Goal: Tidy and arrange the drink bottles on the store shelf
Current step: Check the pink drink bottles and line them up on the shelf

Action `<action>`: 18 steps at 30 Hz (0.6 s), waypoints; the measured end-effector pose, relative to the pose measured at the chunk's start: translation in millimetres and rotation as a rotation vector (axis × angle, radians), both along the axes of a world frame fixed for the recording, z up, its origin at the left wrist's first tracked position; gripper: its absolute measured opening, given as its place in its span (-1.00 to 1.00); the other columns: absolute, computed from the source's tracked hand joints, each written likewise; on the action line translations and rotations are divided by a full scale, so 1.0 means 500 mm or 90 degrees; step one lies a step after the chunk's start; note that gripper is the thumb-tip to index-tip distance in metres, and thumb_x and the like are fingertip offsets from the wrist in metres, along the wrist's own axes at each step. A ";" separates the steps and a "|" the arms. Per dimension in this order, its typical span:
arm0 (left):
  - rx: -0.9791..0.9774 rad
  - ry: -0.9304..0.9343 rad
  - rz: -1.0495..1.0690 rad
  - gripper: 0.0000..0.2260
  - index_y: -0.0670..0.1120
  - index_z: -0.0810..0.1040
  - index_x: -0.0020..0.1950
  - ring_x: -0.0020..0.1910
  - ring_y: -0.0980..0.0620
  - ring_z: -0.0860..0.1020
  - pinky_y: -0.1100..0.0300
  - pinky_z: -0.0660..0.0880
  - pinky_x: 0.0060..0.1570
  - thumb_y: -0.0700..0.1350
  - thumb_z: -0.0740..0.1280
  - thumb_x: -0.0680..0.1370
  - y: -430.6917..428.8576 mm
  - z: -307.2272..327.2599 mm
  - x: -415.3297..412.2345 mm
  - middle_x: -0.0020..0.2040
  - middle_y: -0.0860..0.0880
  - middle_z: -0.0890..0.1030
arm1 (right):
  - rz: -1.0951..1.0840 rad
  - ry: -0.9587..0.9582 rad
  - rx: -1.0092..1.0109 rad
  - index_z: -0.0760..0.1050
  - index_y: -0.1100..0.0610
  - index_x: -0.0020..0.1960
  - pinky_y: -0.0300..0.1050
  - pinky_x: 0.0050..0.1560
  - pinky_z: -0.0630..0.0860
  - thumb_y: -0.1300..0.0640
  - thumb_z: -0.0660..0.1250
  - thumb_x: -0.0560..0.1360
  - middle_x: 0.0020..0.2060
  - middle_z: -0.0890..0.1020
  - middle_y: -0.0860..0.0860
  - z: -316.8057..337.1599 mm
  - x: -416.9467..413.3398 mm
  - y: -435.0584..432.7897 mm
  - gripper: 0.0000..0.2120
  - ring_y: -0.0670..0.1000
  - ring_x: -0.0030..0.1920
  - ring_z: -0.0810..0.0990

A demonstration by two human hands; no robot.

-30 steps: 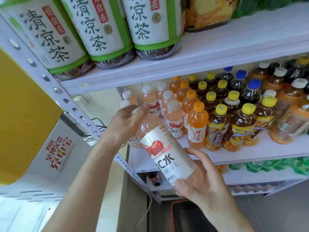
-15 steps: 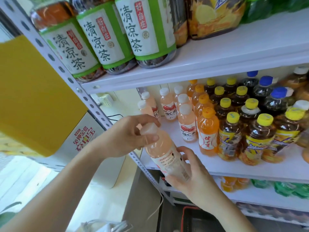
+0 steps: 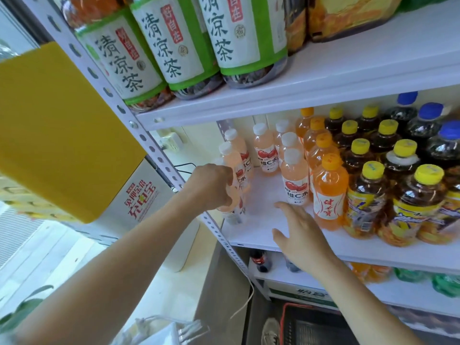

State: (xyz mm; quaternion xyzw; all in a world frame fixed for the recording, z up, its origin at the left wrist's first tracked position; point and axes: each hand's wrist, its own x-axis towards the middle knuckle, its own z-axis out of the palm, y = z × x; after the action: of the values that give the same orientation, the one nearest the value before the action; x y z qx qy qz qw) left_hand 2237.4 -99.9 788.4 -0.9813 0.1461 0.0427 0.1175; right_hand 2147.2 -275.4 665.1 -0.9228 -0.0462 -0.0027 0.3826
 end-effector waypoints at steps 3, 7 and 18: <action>0.034 0.030 0.033 -0.65 -0.06 0.54 0.18 -0.04 -0.08 0.57 0.17 0.43 -0.17 -0.11 0.47 0.42 0.006 -0.035 0.038 -0.10 -0.02 0.57 | -0.005 -0.061 -0.098 0.27 0.08 0.45 -0.03 0.26 0.38 0.11 0.28 0.56 0.35 0.39 0.09 0.025 0.032 -0.019 -0.51 0.13 0.31 0.37; 0.042 0.042 0.067 -0.72 -0.13 0.54 0.16 -0.04 -0.10 0.59 0.11 0.55 -0.11 -0.20 0.42 0.46 0.012 -0.057 0.069 -0.03 -0.09 0.63 | -0.021 -0.134 -0.168 0.31 0.16 0.44 0.03 0.28 0.35 0.19 0.31 0.51 0.30 0.41 0.19 0.064 0.086 -0.034 -0.48 0.23 0.28 0.38; 0.044 0.002 0.057 -0.74 -0.21 0.33 0.18 -0.20 -0.14 0.41 0.09 0.35 -0.29 -0.35 0.16 0.50 0.028 -0.087 0.084 -0.21 -0.13 0.34 | -0.027 -0.079 -0.420 0.14 0.27 0.48 0.09 0.50 0.08 0.12 0.17 0.57 0.42 0.21 0.36 0.095 0.179 -0.024 -0.46 0.32 0.45 0.14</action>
State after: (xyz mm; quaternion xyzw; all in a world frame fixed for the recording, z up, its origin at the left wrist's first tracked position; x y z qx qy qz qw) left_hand 2279.6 -86.0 744.7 -0.9822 0.1009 0.0542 0.1490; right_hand 2236.7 -287.1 712.7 -0.9957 -0.0487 -0.0514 0.0595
